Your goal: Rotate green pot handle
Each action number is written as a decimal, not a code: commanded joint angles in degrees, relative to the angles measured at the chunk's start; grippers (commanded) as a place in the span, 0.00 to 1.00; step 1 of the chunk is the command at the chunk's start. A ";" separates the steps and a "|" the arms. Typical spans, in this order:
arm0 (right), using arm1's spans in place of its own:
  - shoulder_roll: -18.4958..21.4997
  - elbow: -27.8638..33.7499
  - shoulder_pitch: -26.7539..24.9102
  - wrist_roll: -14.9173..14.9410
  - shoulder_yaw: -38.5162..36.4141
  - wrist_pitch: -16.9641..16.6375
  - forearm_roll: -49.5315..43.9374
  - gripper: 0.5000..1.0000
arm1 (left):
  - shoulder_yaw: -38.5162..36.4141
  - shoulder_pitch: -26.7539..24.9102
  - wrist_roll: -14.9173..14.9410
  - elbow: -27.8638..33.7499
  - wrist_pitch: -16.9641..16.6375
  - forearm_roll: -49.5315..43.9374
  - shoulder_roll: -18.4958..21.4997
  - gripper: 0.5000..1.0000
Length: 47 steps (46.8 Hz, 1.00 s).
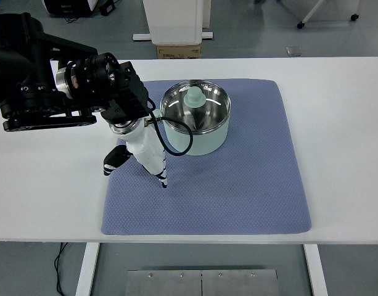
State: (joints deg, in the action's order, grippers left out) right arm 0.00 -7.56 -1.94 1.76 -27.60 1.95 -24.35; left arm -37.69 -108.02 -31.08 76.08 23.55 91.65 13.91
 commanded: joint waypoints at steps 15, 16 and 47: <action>0.00 0.00 0.00 0.00 0.00 -0.01 0.00 1.00 | 6.05 0.80 0.14 -4.97 -0.17 -22.99 0.06 1.00; 0.00 0.00 0.00 0.00 0.00 -0.01 0.00 1.00 | 6.23 0.88 0.14 -5.85 -0.34 -24.92 -0.02 1.00; 0.00 0.00 0.00 0.00 0.00 -0.01 0.00 1.00 | 6.49 12.75 0.14 -24.93 -12.47 -81.72 1.73 1.00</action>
State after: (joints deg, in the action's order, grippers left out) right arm 0.00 -7.56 -1.93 1.76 -27.60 1.93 -24.34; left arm -31.34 -96.02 -30.94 51.49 12.93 10.32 14.72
